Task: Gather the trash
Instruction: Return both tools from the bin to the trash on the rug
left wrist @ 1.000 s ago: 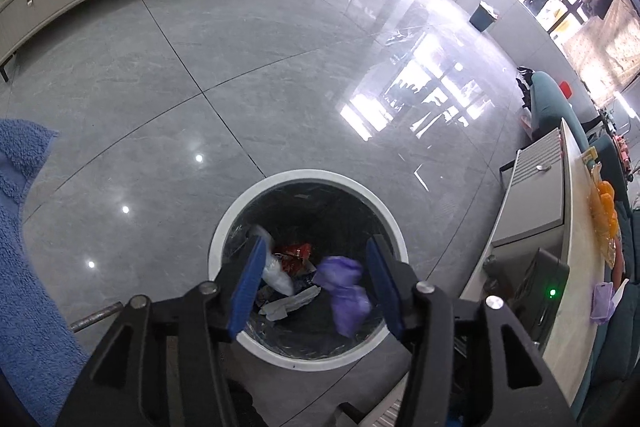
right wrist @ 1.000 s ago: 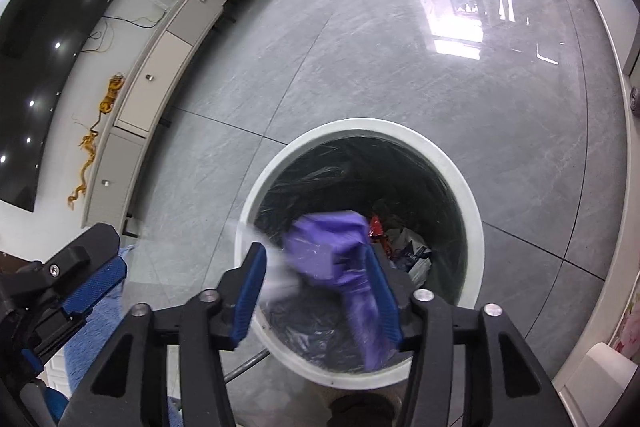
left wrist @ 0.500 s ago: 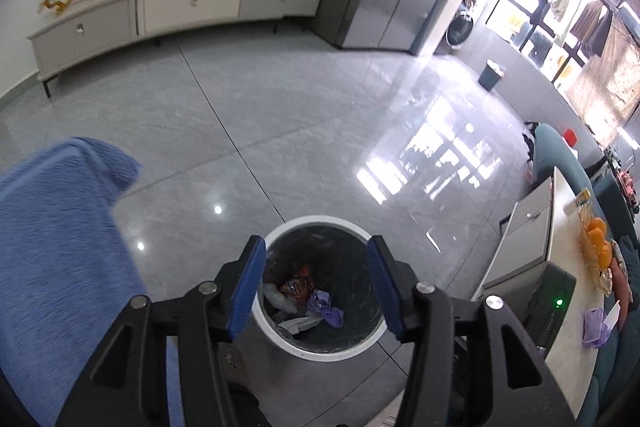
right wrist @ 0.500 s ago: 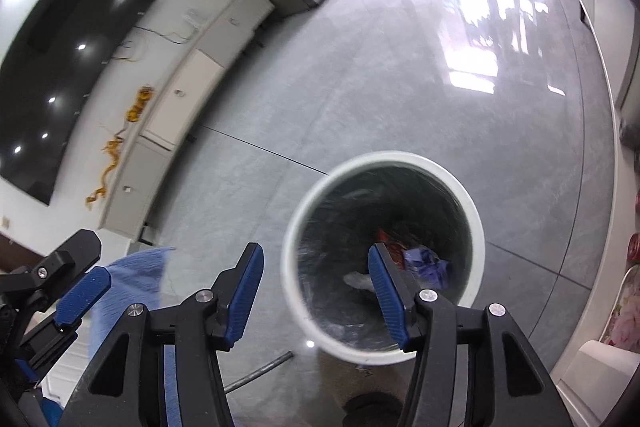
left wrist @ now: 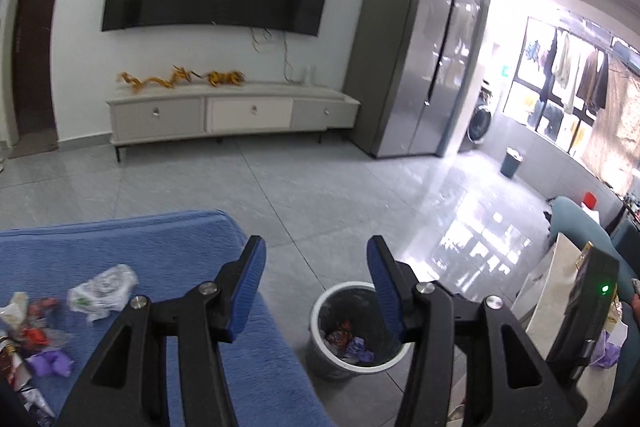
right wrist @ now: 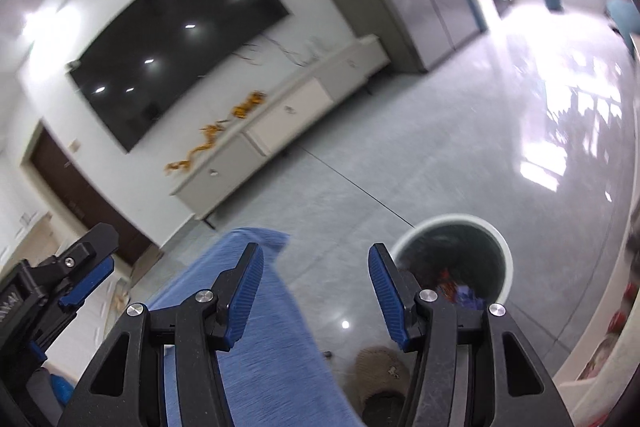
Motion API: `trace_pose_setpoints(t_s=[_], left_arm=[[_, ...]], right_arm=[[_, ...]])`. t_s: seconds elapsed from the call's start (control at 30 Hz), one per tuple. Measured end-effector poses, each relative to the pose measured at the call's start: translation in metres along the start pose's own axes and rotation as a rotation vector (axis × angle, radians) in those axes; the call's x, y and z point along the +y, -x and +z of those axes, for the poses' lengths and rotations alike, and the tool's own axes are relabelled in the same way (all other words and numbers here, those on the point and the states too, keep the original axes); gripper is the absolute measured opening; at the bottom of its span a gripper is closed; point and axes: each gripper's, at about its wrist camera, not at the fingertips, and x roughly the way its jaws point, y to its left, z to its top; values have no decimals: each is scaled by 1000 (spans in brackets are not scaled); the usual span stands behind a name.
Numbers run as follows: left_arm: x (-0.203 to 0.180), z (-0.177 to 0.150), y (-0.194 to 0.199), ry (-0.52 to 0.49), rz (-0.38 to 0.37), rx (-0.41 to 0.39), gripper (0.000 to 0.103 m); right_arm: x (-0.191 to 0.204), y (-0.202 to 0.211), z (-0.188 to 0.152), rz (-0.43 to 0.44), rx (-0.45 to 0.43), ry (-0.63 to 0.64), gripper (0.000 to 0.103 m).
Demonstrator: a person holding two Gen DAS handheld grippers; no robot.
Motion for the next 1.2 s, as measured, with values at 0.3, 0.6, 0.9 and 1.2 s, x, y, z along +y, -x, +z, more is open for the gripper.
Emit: trace_pose_setpoints(t_s=[0.3, 0.6, 0.9, 1.2], left_arm=[[64, -1, 134, -13, 135, -134, 51], [164, -24, 277, 9, 366, -238, 56], [254, -92, 335, 81, 484, -196, 59], [260, -158, 243, 31, 258, 66, 59]], right_arm=[[83, 72, -11, 160, -92, 211, 55], [124, 113, -19, 295, -125, 308, 55], [170, 90, -45, 334, -62, 400, 55], [219, 43, -91, 351, 77, 508, 55]])
